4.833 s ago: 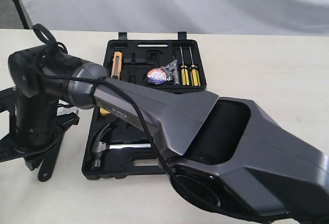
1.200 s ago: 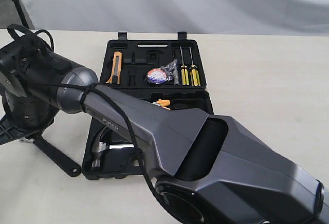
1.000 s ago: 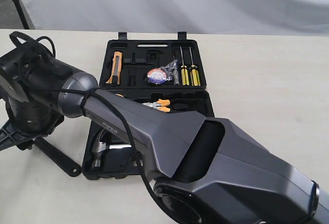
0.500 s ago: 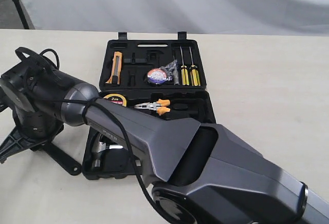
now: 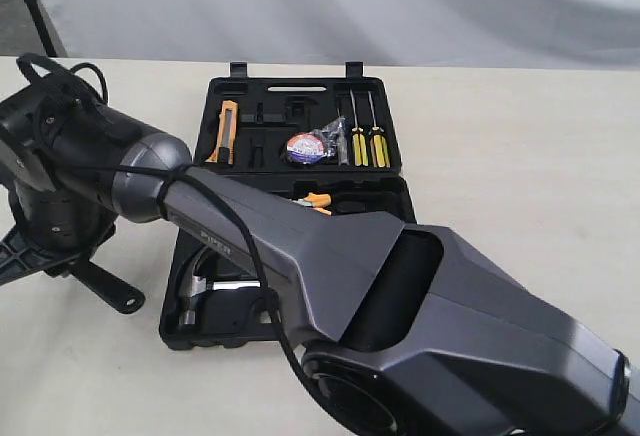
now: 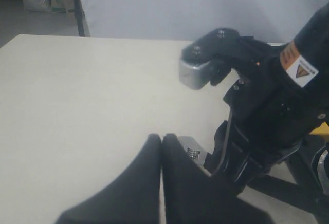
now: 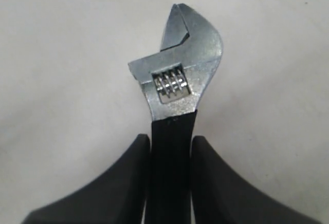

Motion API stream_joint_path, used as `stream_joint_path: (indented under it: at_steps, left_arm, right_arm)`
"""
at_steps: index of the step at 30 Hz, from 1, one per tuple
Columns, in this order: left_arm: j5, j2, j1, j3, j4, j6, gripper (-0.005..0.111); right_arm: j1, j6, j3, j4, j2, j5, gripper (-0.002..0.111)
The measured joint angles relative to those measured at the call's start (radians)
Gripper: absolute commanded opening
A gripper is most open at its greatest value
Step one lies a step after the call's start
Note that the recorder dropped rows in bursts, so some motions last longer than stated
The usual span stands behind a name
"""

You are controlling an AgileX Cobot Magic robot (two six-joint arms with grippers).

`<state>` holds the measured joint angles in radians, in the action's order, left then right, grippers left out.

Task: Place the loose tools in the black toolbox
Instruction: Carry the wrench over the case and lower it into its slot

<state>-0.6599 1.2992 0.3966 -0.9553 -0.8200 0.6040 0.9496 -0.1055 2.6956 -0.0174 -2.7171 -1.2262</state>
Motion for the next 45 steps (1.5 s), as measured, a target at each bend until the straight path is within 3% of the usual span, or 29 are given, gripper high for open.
stream_joint_path:
  at_steps: [15, 28, 33, 36, 41, 45]
  left_arm:
    - [0.0, 0.0, 0.0, 0.0, 0.0, 0.0, 0.001]
    - [0.0, 0.0, 0.0, 0.0, 0.0, 0.0, 0.001]
    - [0.0, 0.0, 0.0, 0.0, 0.0, 0.0, 0.001]
    - [0.0, 0.0, 0.0, 0.0, 0.0, 0.0, 0.001]
    - [0.0, 0.0, 0.0, 0.0, 0.0, 0.0, 0.001]
    - [0.0, 0.0, 0.0, 0.0, 0.0, 0.0, 0.001]
  right_arm:
    - [-0.05, 0.052, -0.052, 0.065, 0.173, -0.002, -0.001]
    - [-0.181, 0.294, -0.772, -0.014, 0.547, 0.013, -0.001]
    - [-0.292, 0.436, -1.042, 0.002, 0.686, 0.156, -0.001]
    - [-0.39, 0.559, -1.225, 0.068, 0.742, 0.356, -0.001]
    - [-0.415, 0.831, -1.339, 0.244, 0.744, 0.465, -0.001]
    - [-0.415, 0.937, -1.355, 0.286, 0.744, 0.473, -0.001]
